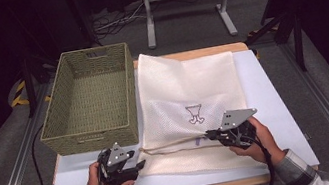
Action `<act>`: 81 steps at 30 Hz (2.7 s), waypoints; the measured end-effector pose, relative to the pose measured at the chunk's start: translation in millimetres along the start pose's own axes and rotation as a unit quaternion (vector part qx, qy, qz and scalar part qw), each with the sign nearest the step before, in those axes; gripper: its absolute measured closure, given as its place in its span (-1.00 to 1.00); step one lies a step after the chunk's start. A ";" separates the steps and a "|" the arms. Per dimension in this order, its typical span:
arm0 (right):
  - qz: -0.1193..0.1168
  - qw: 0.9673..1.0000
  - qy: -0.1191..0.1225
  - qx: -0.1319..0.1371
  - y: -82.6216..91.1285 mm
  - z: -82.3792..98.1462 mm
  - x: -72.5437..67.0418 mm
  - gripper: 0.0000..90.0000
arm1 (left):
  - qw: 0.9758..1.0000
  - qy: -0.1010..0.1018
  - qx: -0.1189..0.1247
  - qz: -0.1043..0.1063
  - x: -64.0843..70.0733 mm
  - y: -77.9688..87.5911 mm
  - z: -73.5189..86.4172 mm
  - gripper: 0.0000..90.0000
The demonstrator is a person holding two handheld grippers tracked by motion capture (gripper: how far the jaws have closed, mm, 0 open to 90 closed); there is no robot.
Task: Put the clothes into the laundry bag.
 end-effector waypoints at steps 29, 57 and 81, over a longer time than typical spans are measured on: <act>-0.007 1.000 0.009 0.013 5.3 -1.9 -1.6 0.97 | 0.999 0.022 -0.022 0.019 0.8 -17.9 -5.1 0.77; -0.008 1.000 -0.003 -0.027 -10.8 19.7 0.8 0.94 | 1.000 -0.005 0.024 0.007 1.0 -1.1 -13.5 0.90; -0.003 0.999 -0.001 -0.054 -20.3 30.8 3.3 0.91 | 0.999 -0.027 0.030 0.011 8.9 3.2 -12.5 0.90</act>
Point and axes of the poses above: each handheld gripper's, and its own axes: y roughly backward along the jaws, z roughly out of its underside, x roughly to its right, the point moved 9 cm from there along -y, roughly forward along the jaws, and after that the axes turned 8 degrees about x, right-handed, at the moved point
